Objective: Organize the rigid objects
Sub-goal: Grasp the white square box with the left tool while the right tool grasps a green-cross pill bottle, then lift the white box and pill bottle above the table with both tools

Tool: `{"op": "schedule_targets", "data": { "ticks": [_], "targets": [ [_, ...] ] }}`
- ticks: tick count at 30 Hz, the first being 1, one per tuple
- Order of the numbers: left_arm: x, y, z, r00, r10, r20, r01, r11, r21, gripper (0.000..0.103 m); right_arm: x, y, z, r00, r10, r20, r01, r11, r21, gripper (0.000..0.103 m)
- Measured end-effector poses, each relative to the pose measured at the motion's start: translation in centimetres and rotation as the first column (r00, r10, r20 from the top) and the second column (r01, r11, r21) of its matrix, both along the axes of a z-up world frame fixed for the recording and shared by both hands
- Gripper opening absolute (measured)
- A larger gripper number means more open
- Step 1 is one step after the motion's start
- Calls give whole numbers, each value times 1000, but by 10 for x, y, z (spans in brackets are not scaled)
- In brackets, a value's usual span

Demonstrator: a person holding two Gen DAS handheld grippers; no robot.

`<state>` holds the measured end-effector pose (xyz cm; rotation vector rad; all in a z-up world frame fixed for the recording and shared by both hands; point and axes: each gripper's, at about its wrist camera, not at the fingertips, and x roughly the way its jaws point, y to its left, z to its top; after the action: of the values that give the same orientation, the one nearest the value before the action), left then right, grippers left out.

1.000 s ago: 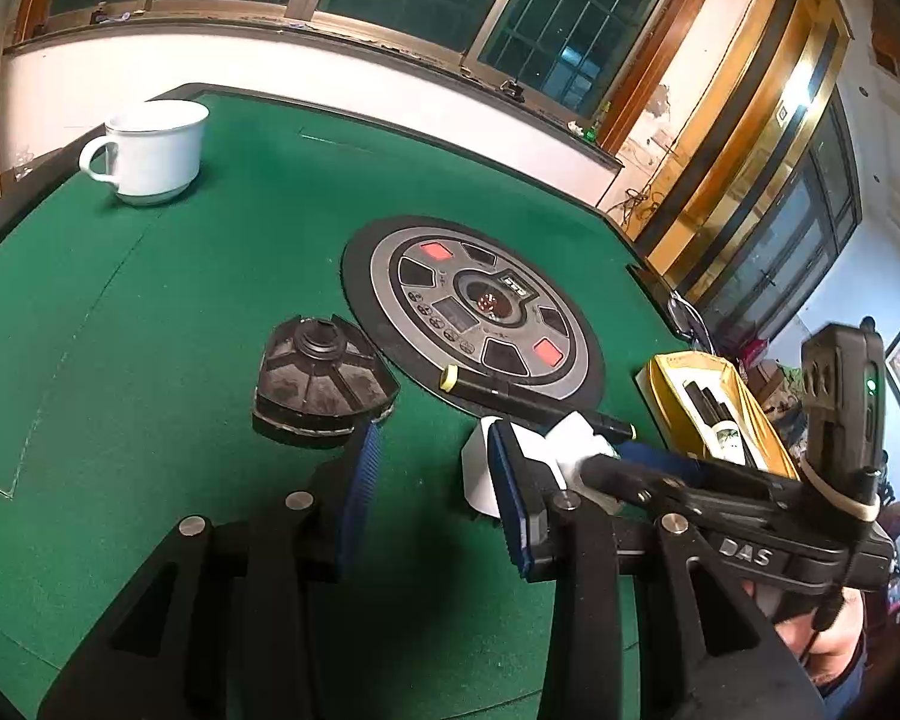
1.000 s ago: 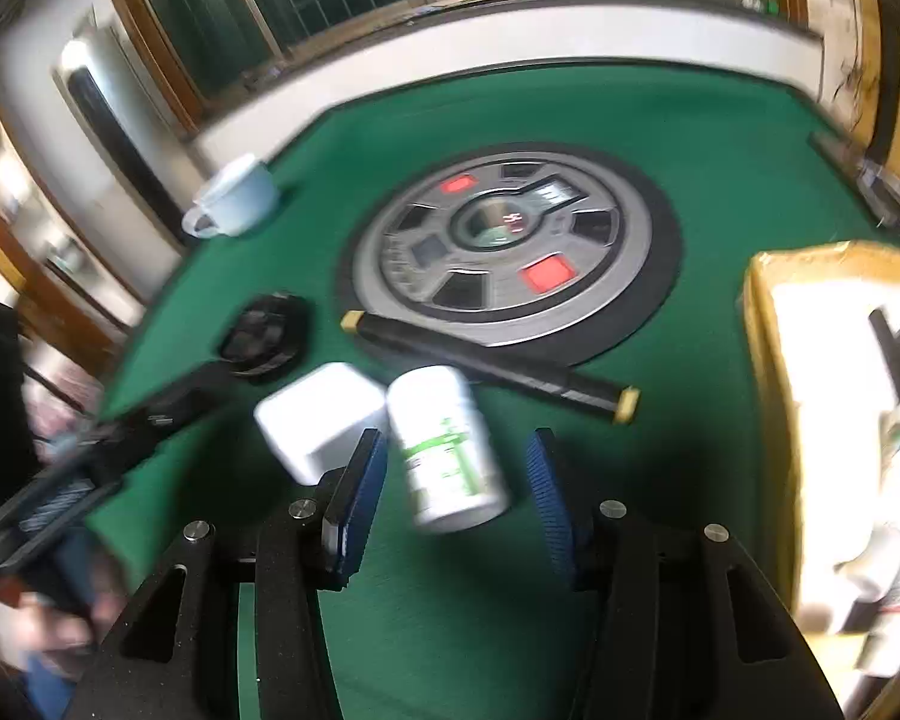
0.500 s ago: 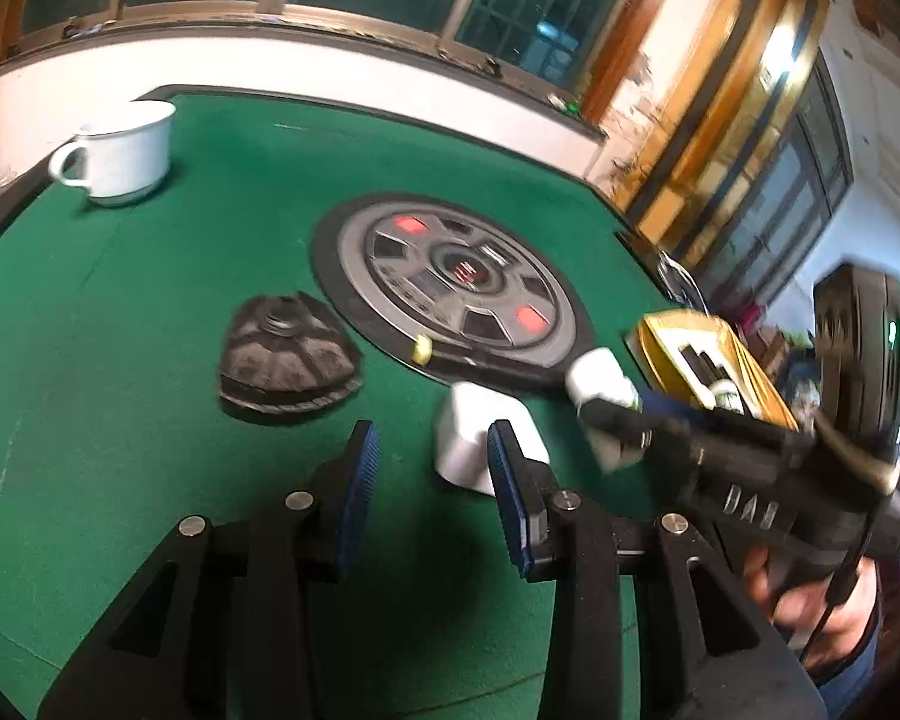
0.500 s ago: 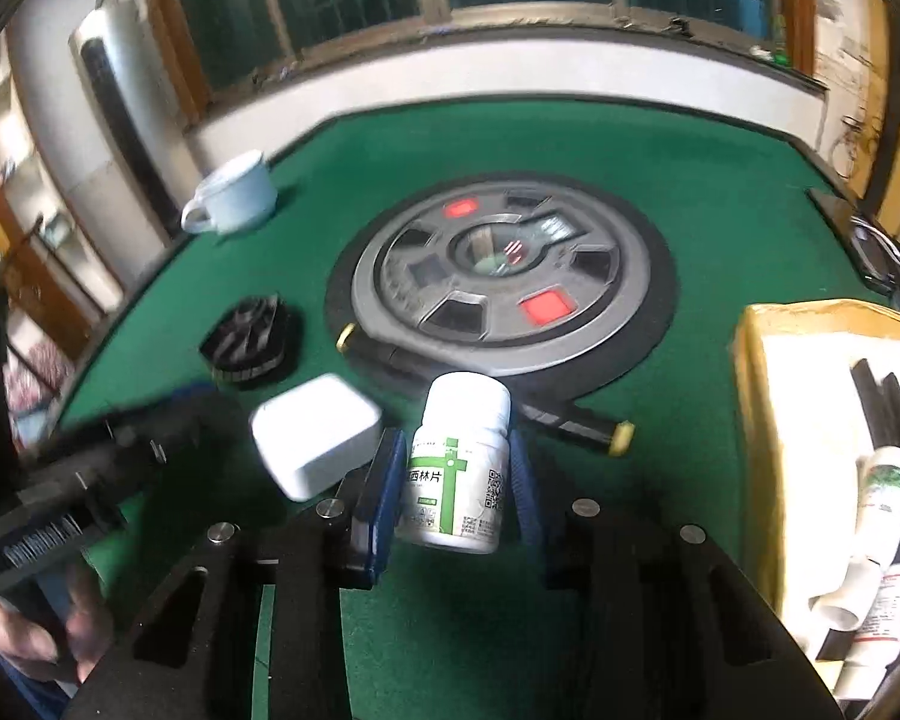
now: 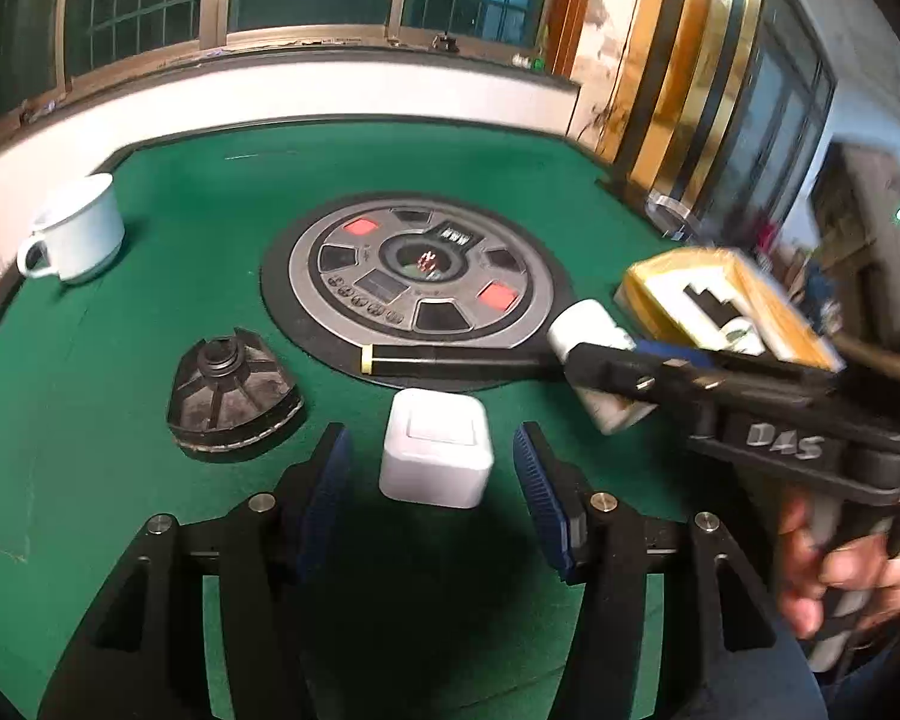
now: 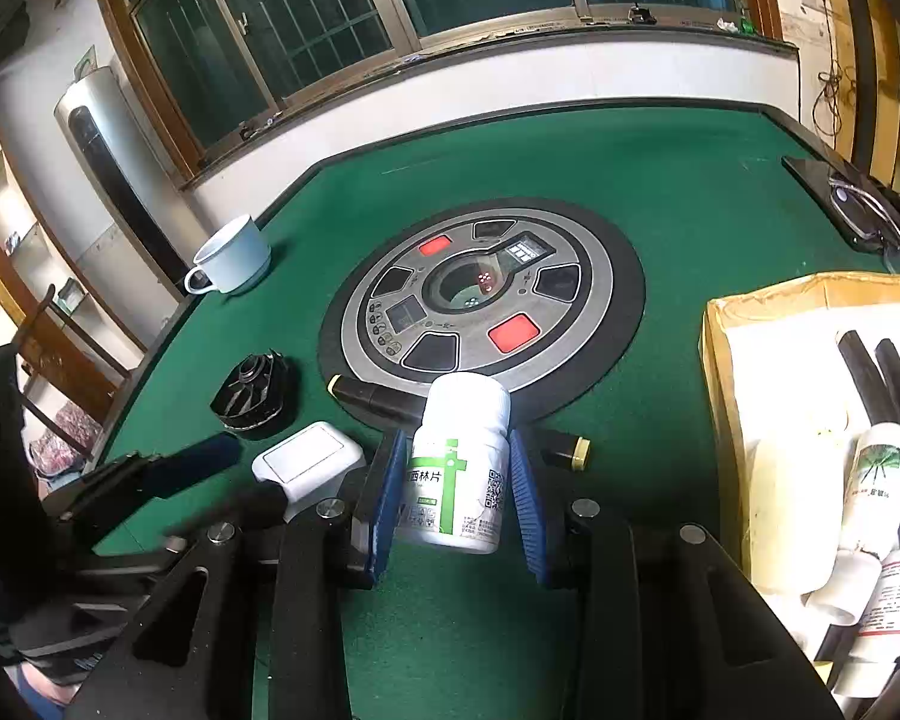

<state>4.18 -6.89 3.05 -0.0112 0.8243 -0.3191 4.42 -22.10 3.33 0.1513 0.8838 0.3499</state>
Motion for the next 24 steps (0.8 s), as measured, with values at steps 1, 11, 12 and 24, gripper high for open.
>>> {"op": "schedule_targets", "data": {
  "ticks": [1, 11, 12, 24],
  "targets": [
    [2, -3, -2, 1000, -2, -12, 2, 1000, 22, 54, 0, 0, 0, 1000, 1, -3, -1, 1000, 8, 31],
    [31, -2, -21, 996, 19, -85, -24, 998, -55, 40, -2, 5, -2, 1000, 9, -8, -9, 1000, 5, 31],
    [30, -1, -22, 996, 16, -87, -22, 998, -66, 41, -2, 5, -3, 1000, 8, -11, -8, 1000, 4, 31],
    [18, 15, -14, 997, 53, -53, -58, 994, -97, 40, -1, 8, -8, 1000, 6, -19, -6, 1000, 4, 31]
  ]
}}
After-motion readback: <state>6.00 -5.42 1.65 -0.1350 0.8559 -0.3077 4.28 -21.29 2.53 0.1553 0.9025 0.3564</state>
